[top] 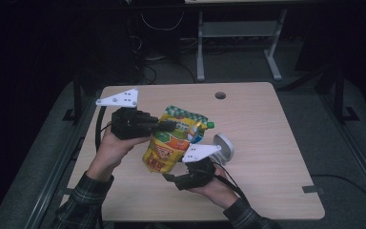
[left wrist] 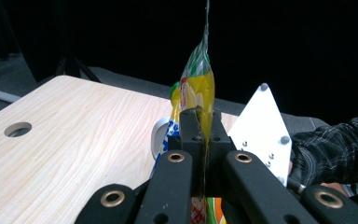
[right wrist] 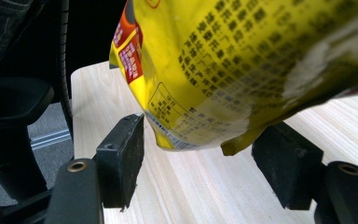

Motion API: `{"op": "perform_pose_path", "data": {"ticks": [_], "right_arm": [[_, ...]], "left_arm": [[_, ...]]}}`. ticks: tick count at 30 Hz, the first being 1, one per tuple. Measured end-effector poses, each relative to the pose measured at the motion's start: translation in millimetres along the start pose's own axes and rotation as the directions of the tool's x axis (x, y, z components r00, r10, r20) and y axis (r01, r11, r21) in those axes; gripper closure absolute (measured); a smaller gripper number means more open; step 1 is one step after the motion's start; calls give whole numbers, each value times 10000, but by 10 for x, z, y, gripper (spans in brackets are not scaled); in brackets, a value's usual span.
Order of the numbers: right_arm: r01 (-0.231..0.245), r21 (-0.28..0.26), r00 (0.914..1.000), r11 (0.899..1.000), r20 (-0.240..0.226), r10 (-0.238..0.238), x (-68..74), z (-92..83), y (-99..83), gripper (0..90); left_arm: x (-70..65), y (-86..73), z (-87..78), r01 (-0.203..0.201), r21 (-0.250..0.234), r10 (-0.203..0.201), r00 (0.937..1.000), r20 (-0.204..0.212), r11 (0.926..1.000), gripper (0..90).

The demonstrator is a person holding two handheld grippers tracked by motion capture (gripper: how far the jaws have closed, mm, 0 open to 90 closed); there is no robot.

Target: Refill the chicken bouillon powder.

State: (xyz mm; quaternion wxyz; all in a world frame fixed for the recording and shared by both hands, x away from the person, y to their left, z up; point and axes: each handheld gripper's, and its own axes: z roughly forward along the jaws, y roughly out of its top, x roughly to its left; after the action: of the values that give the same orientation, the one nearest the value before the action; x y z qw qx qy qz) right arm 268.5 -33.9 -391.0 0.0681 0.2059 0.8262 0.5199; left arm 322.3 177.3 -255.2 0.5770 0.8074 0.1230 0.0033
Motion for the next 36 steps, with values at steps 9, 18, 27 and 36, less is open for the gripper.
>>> {"op": "perform_pose_path", "data": {"ticks": [9,18,27,36], "right_arm": [[-4,-154,9998,9999,-203,1,26,27,-29,341],[-68,-398,9999,9992,-134,63,41,36,-63,341],[-3,-672,9996,9977,267,21,43,27,-36,324],[40,-264,9992,9996,-387,-50,126,133,-60,323]], "left_arm": [[21,64,166,-49,373,40,9997,252,9993,900],[-43,116,299,-122,617,91,9987,506,9980,900],[-98,140,217,-94,301,80,9989,468,9995,900],[-87,51,306,82,719,-100,9997,238,9974,900]]}}
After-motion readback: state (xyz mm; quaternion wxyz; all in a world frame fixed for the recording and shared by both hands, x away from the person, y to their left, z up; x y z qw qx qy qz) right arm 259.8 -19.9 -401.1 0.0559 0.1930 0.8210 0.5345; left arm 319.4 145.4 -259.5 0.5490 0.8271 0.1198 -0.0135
